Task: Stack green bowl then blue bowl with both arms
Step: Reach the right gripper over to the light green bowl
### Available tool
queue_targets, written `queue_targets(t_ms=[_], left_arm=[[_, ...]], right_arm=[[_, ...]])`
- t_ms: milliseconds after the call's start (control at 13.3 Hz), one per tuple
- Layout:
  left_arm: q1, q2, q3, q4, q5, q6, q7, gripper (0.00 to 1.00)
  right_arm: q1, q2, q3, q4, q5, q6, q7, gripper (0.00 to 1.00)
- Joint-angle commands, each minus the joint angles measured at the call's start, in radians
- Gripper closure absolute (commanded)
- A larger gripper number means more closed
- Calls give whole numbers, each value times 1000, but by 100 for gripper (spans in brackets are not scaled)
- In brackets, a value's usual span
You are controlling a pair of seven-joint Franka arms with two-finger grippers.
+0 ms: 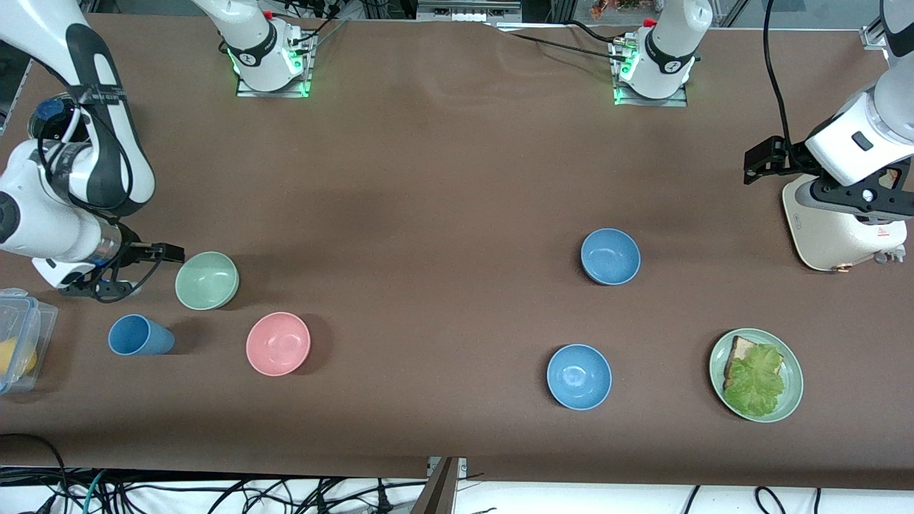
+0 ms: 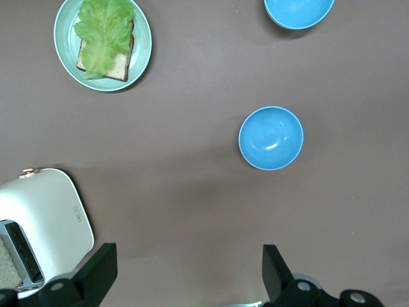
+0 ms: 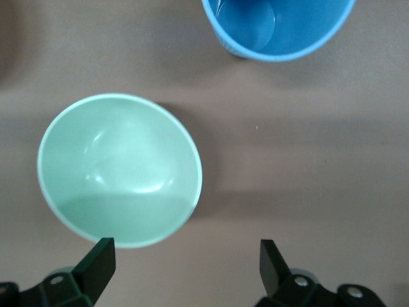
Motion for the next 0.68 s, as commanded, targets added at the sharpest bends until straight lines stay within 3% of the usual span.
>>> queue_targets(t_ms=[0, 603], left_arm=[[-6, 16, 8, 37, 11, -23, 18, 0], [-3, 16, 8, 37, 11, -23, 18, 0]], right_arm=[[-10, 36, 3, -6, 18, 72, -14, 0], [-33, 100, 5, -20, 19, 176, -35, 0]])
